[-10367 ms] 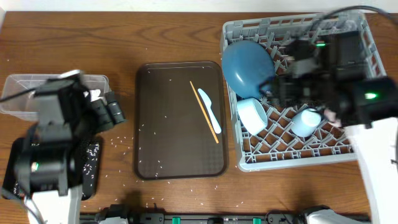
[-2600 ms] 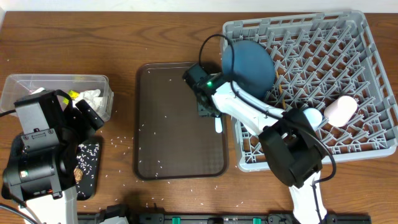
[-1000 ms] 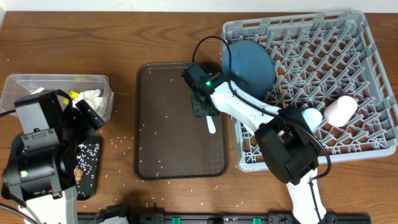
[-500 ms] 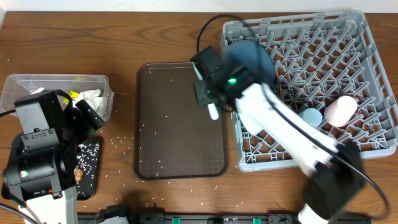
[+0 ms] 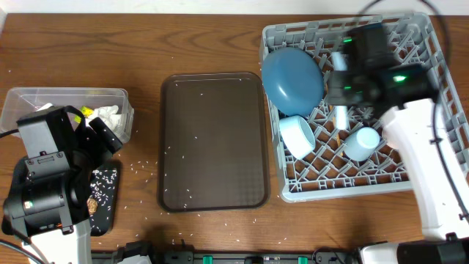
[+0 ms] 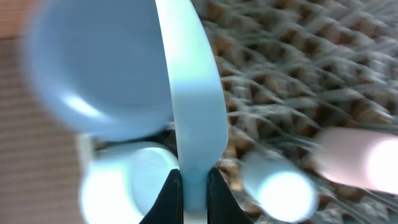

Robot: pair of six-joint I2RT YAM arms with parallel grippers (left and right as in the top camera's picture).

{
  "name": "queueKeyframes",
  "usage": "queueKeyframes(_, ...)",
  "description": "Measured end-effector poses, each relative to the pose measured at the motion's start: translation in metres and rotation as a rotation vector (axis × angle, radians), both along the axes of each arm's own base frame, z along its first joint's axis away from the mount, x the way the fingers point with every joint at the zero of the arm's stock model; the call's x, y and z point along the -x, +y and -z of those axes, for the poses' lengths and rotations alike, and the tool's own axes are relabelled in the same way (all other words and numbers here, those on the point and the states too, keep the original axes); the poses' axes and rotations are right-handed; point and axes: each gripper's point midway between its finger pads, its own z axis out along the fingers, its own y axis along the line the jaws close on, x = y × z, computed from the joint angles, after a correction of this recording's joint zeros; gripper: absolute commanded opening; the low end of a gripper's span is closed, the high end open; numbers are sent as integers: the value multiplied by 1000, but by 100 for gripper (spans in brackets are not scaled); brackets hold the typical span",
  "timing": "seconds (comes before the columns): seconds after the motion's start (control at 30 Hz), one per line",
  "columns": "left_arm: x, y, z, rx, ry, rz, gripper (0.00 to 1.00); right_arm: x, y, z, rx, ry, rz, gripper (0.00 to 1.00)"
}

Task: Sort waste into correct bins and load items into the dishwasher rack
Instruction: 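Carry the white knife into the rack and insert it upright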

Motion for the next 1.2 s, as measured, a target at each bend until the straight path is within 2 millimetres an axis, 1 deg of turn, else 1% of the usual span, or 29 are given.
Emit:
queueKeyframes(0.03, 0, 0, 0, 0, 0, 0, 98, -1, -13, 1, 8, 7, 21, 4)
queueKeyframes(0.1, 0, 0, 0, 0, 0, 0, 98, -3, -30, 4, 21, 14, 43, 4)
queueKeyframes(0.17, 0, 0, 0, 0, 0, 0, 98, -8, -42, 7, 34, 16, 50, 4)
queueKeyframes(0.2, 0, 0, 0, 0, 0, 0, 98, -11, -45, 9, 40, 17, 46, 4)
queueKeyframes(0.27, 0, 0, 0, 0, 0, 0, 98, -19, -47, 15, 54, 17, 23, 4)
queueKeyframes(0.37, 0, 0, 0, 0, 0, 0, 98, -31, -44, 31, 68, 39, -17, 4)
queueKeyframes(0.43, 0, 0, 0, 0, 0, 0, 98, -37, -44, 46, 76, 71, -32, 4)
queueKeyframes(0.5, 0, 0, 0, 0, 0, 0, 98, -40, -44, 66, 81, 122, -41, 4)
queueKeyframes(0.53, 0, 0, 0, 0, 0, 0, 98, -42, -43, 76, 83, 148, -45, 7)
queueKeyframes(0.6, 0, 0, 0, 0, 0, 0, 98, -45, -43, 95, 87, 192, -52, 19)
queueKeyframes(0.63, 0, 0, 0, 0, 0, 0, 98, -47, -43, 104, 91, 207, -60, 27)
queueKeyframes(0.67, 0, 0, 0, 0, 0, 0, 98, -49, -43, 110, 90, 215, -61, 38)
queueKeyframes(0.7, 0, 0, 0, 0, 0, 0, 98, -51, -42, 113, 90, 215, -63, 48)
queueKeyframes(0.73, 0, 0, 0, 0, 0, 0, 98, -53, -42, 115, 89, 210, -67, 53)
queueKeyframes(0.77, 0, 0, 0, 0, 0, 0, 98, -56, -41, 114, 87, 201, -78, 56)
queueKeyframes(0.9, 0, 0, 0, 0, 0, 0, 98, -58, -35, 104, 59, 167, -102, 58)
queueKeyframes(0.97, 0, 0, 0, 0, 0, 0, 98, -57, -27, 92, 25, 136, -120, 61)
queueKeyframes(1.0, 0, 0, 0, 0, 0, 0, 98, -56, -20, 81, -3, 109, -137, 64)
queueKeyframes(1.03, 0, 0, 0, 0, 0, 0, 98, -54, -14, 70, -23, 82, -150, 70)
queueKeyframes(1.07, 0, 0, 0, 0, 0, 0, 98, -52, -7, 56, -48, 47, -168, 79)
queueKeyframes(1.1, 0, 0, 0, 0, 0, 0, 98, -49, 1, 42, -67, 13, -187, 98)
queueKeyframes(1.13, 0, 0, 0, 0, 0, 0, 98, -44, 10, 22, -83, -38, -220, 99)
queueKeyframes(1.2, 0, 0, 0, 0, 0, 0, 98, -31, 32, -14, -113, -129, -279, 99)
